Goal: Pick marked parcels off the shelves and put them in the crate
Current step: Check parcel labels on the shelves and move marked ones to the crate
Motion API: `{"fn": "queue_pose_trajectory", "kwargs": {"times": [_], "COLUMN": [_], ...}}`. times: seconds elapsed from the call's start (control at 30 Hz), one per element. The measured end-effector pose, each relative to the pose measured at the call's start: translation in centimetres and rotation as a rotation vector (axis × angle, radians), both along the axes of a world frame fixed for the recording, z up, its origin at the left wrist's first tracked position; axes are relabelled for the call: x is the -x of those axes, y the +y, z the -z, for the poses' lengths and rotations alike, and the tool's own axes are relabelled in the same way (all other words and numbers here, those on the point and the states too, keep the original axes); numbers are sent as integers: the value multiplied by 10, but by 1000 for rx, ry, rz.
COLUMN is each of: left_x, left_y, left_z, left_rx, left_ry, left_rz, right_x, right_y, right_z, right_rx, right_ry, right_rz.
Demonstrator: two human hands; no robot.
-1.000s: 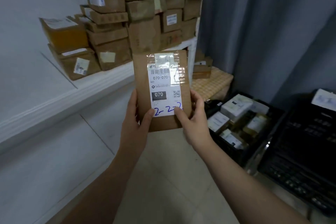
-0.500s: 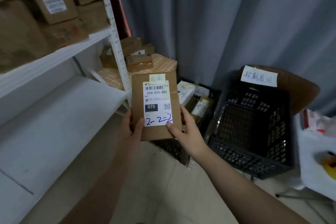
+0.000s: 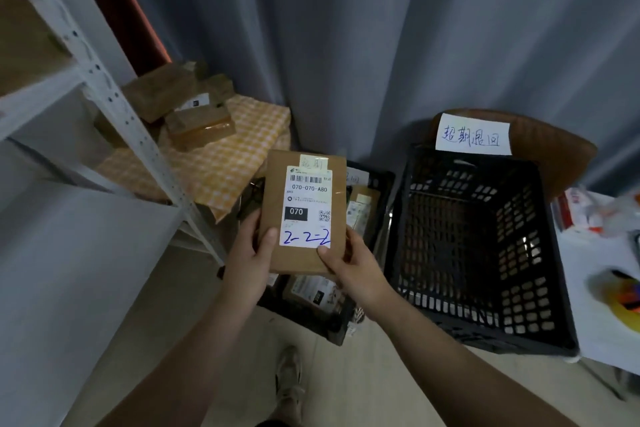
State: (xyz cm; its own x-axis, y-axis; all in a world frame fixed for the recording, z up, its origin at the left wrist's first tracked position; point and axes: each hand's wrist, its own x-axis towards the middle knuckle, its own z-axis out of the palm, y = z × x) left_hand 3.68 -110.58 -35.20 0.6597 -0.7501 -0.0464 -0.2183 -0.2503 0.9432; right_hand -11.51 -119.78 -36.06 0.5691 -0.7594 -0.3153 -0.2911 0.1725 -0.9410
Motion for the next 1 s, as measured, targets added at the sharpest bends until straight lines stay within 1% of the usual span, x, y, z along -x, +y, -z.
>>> {"fn": "queue_pose_trajectory", "kwargs": {"times": [0.1, 0.17, 0.27, 0.37, 0.43, 0.53, 0.6, 0.7, 0.77, 0.83, 0.87, 0.97, 1.0], "left_x": [-29, -42, -57, -64, -63, -65, -70, -75, -75, -74, -74, -76, -76], "left_y": [-47, -78, -132, -185, -213, -246, -265, -293, -307, -317, -321, -326, -328], "left_z": [15, 26, 51, 83, 104, 134, 151, 173, 188, 203, 211, 232, 237], "left_rx": [-58, -114, -193, -299, -372, -437, -435, -395, -395, -420, -438, -541, -561], "left_ry": [70, 108, 126, 126, 113, 121, 121, 106, 101, 75, 57, -28, -67], "left_rz": [84, 168, 300, 393, 419, 400, 404, 469, 510, 541, 558, 647, 676], "right_x": [-22, -33, -43, -47, -48, -50, -54, -63, -66, -64, -62, -59, -59], "right_y": [-31, -51, -84, -117, -142, -183, -205, -230, -240, -246, -248, -252, -253], "right_z": [14, 25, 53, 74, 88, 113, 125, 148, 162, 173, 178, 193, 197], "right_rx": [-41, -6, 65, 35, 17, 36, 65, 157, 208, 231, 256, 433, 470], "right_ry": [54, 102, 195, 276, 370, 484, 530, 584, 671, 784, 838, 1008, 1045], "right_rz": [67, 116, 201, 274, 277, 234, 205, 194, 142, 43, -19, -275, -331]}}
